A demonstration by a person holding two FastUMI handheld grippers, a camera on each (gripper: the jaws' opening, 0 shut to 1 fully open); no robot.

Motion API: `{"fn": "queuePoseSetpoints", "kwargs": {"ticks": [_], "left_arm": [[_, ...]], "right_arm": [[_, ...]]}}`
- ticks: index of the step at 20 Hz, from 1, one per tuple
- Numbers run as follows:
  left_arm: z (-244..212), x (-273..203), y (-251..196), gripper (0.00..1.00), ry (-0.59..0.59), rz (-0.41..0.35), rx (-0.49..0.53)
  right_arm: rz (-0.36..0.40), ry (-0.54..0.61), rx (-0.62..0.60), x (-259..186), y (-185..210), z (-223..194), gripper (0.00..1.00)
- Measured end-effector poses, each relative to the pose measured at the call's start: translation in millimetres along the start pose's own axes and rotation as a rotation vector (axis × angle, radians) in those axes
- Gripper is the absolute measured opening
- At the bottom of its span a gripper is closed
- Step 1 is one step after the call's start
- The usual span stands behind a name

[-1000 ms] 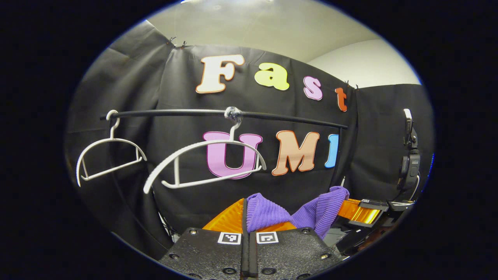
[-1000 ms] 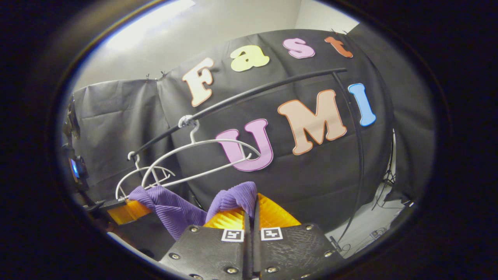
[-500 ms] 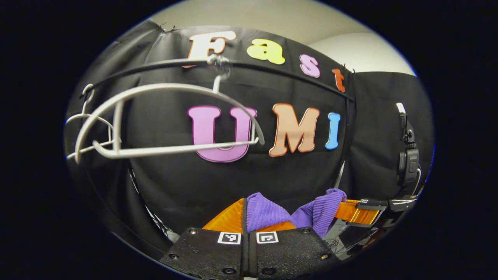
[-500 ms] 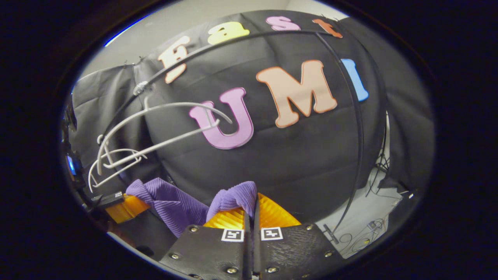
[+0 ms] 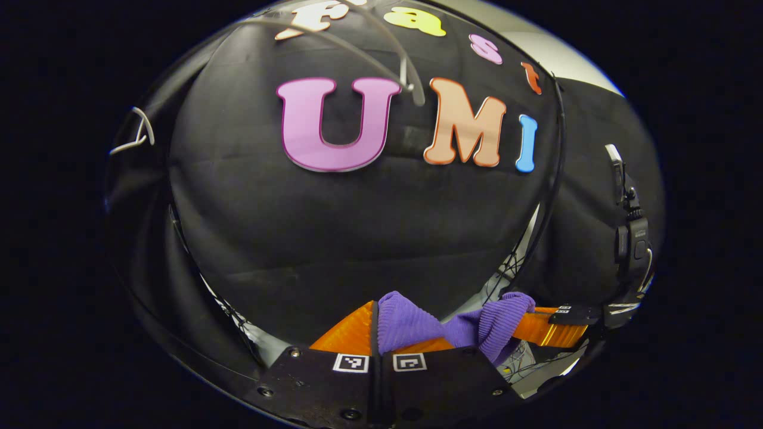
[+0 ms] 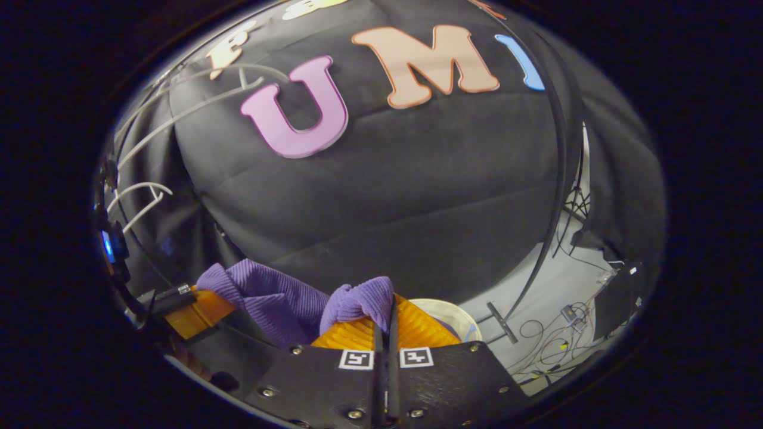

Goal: Grasp the clothes on the hanger with both hands and then place them into the laundry hamper below.

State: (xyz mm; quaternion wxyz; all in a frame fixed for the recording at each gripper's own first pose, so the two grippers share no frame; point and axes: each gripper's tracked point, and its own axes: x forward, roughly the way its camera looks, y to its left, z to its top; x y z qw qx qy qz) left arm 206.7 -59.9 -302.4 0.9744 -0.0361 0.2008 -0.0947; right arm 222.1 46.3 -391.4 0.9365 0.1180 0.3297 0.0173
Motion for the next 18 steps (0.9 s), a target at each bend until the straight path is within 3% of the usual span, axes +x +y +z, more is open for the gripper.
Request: {"fn": "queuePoseSetpoints", "kwargs": {"ticks": [11, 18], "left_arm": [[-137.1, 68.5, 17.9, 0.01, 0.210, 0.054, -0.031], [-211.1, 103.0, 24.2, 0.01, 0.326, 0.069, -0.053]], "right_arm": [[-0.084, 0.181, 0.032, 78.0, -33.1, -115.9, 0.02], [-0.145, 0.266, 0.017, 101.2, -47.5, -157.0, 0.02]]}}
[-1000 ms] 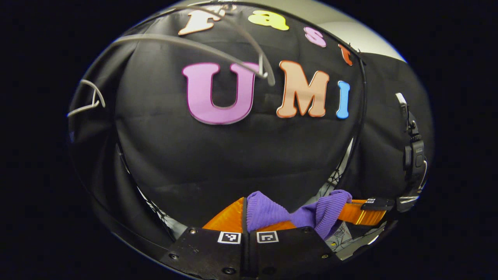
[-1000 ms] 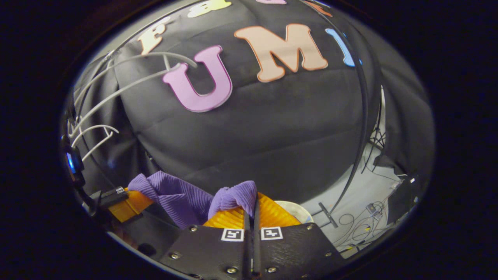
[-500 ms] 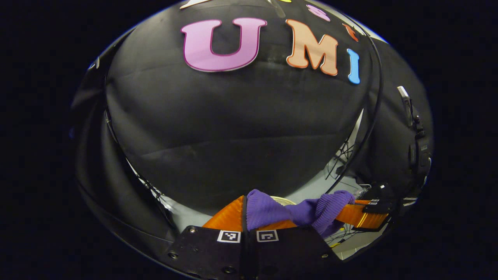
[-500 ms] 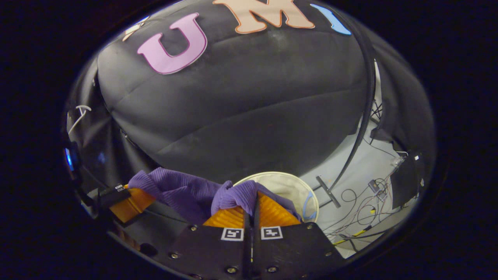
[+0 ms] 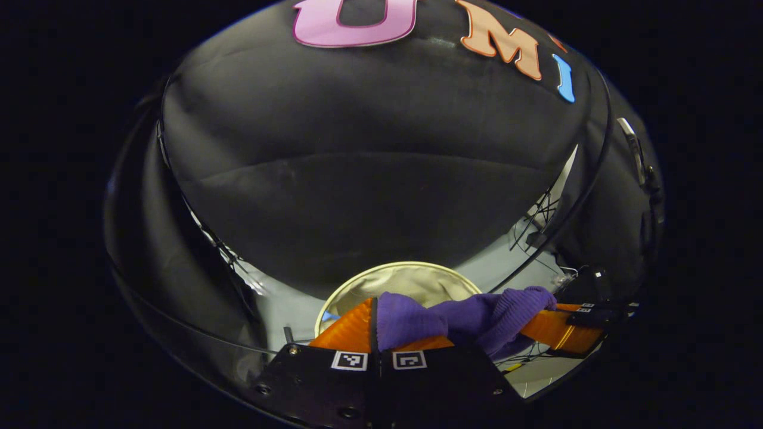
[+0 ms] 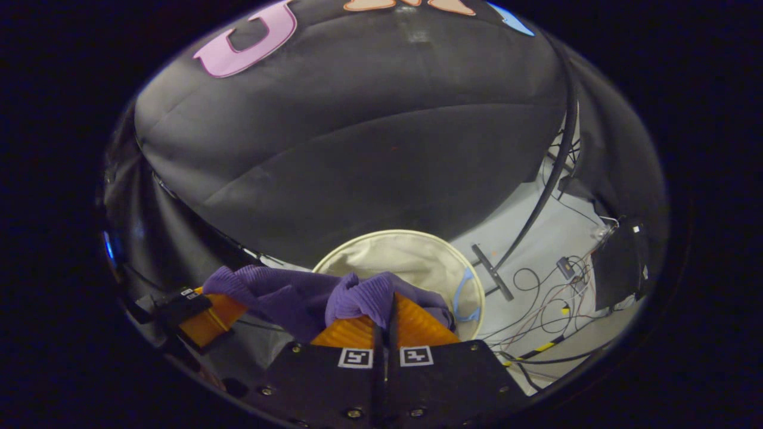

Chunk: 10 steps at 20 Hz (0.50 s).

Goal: Grasp the clothes on the hanger with both hands and then place them into the laundry hamper below.

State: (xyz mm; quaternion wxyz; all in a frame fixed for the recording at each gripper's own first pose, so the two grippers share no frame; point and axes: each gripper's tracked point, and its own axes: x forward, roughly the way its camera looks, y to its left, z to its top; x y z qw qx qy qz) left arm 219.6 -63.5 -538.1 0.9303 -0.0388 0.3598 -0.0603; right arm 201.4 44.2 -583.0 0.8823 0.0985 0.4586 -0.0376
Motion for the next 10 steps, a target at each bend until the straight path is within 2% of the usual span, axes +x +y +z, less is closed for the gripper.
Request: {"fn": "queuePoseSetpoints", "kwargs": {"ticks": [2, 3, 4, 8, 9, 10], "left_arm": [[-13.2, 11.2, 1.5, 0.03, 0.061, -0.008, -0.004], [-19.7, 16.4, 4.2, 0.10, 0.085, 0.003, -0.024], [-25.8, 21.5, 4.7, 0.10, 0.124, 0.003, -0.024], [-29.2, 17.4, 21.0, 0.95, 0.154, 0.084, -0.050], [-28.3, 14.0, 22.6, 0.94, 0.151, 0.091, -0.054], [-27.8, 11.1, 25.5, 0.94, 0.152, 0.107, -0.053]], "right_arm": [[-0.036, 0.024, -0.009, 1.3, -3.8, -6.1, 0.02], [-0.053, 0.023, -0.013, 4.6, -3.2, -6.2, 0.06], [-0.070, 0.014, -0.014, 1.5, -5.1, -3.1, 0.09], [-0.083, -0.013, -0.041, 3.2, -20.3, 2.3, 0.82], [-0.084, -0.012, -0.048, -5.3, -20.2, 6.2, 1.00], [-0.084, -0.015, -0.047, -9.1, -20.7, 7.6, 1.00]]}}
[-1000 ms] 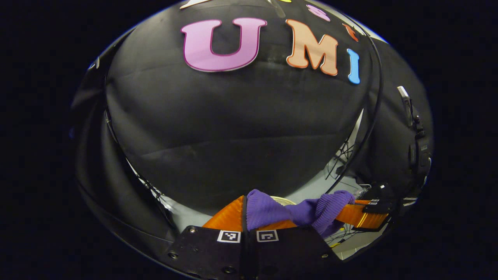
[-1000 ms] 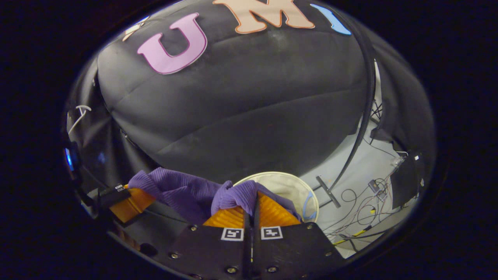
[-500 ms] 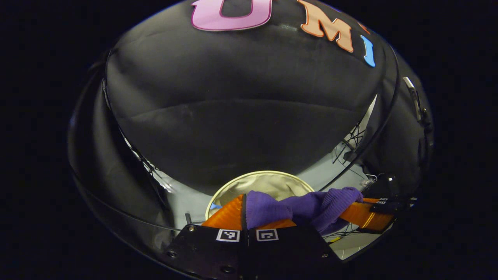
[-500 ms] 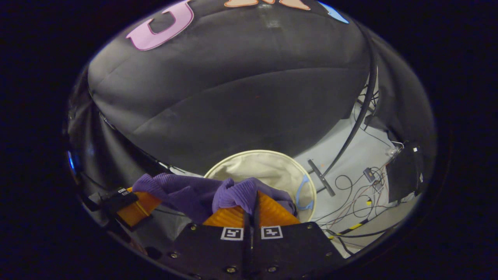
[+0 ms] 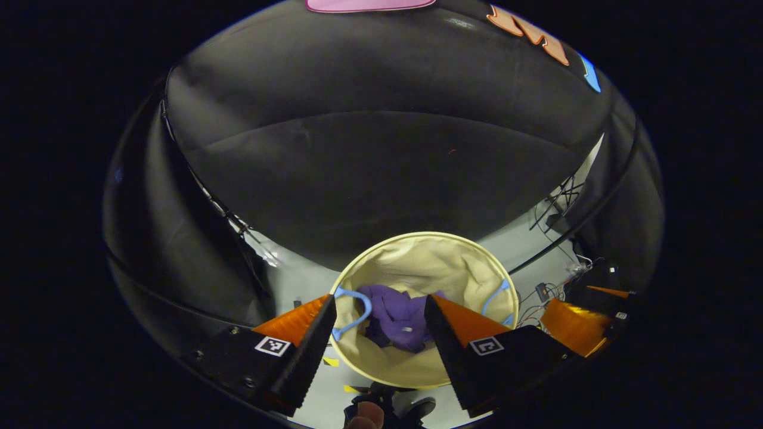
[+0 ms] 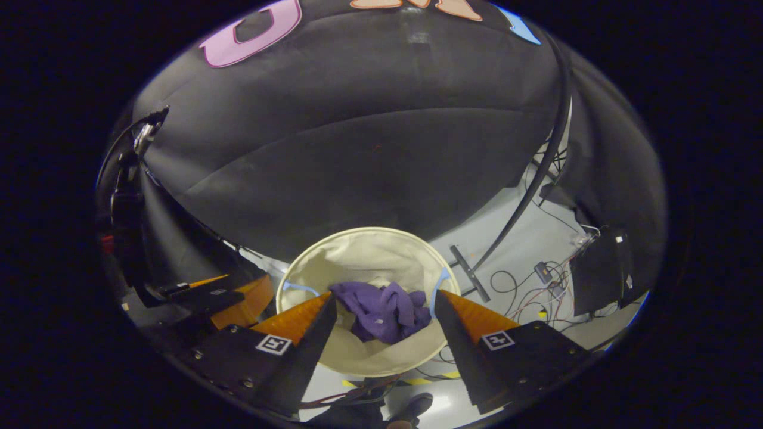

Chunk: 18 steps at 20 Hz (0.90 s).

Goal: Grasp the clothes on the hanger with both hands and then place them into the laundry hamper below.

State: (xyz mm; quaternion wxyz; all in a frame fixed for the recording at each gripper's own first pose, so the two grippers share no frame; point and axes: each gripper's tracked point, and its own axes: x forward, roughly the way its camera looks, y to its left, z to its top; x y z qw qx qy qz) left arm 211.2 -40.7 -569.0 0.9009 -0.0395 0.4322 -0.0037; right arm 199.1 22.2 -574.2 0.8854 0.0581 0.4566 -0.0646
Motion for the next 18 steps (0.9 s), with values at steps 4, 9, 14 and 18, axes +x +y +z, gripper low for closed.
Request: {"fn": "queuePoseSetpoints", "kwargs": {"ticks": [4, 9, 14, 18], "left_arm": [[-10.3, -13.9, 9.9, 0.95, 0.030, 0.035, -0.028], [-17.5, -27.2, 18.9, 0.95, 0.040, 0.035, -0.030], [-23.8, -54.1, 24.8, 0.94, 0.055, 0.032, -0.013], [-19.3, -83.4, 21.1, 0.94, 0.034, 0.022, 0.015]], "right_arm": [[-0.002, -0.003, -0.008, -17.7, 0.3, 1.9, 0.99], [-0.007, 0.011, -0.018, -33.6, -1.6, -7.3, 1.00], [-0.017, 0.012, -0.027, -62.6, -3.9, -8.9, 1.00], [-0.011, 0.001, 0.008, -87.2, -3.8, -9.7, 0.99]]}}
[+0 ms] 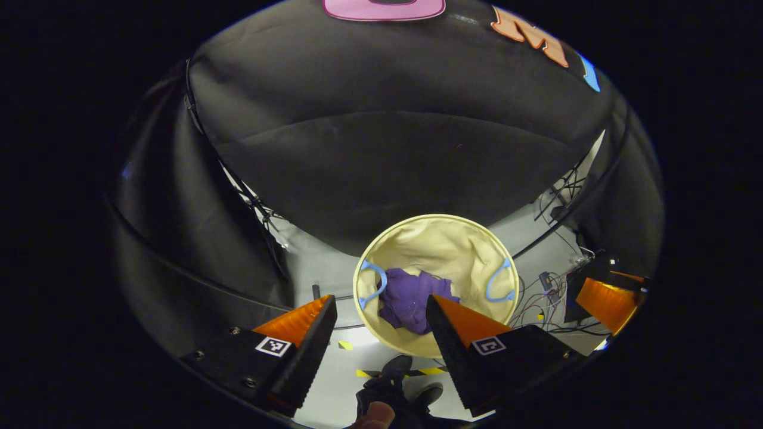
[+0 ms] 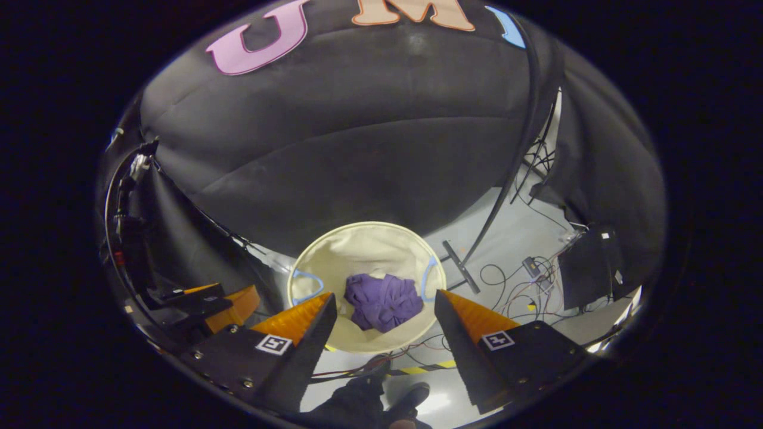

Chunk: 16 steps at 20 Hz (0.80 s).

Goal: Grasp the clothes on the hanger with both hands and then place them into the laundry hamper below.

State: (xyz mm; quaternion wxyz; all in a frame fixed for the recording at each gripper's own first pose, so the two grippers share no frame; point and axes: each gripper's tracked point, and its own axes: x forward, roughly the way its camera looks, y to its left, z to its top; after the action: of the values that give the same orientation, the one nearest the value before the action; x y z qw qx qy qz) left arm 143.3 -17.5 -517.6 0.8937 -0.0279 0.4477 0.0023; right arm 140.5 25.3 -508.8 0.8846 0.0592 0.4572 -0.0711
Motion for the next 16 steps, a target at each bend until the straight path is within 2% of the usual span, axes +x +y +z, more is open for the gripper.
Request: {"fn": "queuePoseSetpoints", "kwargs": {"ticks": [8, 16], "left_arm": [[24.4, -83.4, 7.0, 0.94, -0.118, 0.015, 0.046], [38.6, -161.3, 9.7, 0.94, -0.227, 0.015, 0.010]], "right_arm": [[0.032, -0.068, -0.053, -63.6, 6.8, 16.2, 1.00], [0.064, -0.175, -0.123, -130.5, 15.7, 32.5, 0.99]]}}
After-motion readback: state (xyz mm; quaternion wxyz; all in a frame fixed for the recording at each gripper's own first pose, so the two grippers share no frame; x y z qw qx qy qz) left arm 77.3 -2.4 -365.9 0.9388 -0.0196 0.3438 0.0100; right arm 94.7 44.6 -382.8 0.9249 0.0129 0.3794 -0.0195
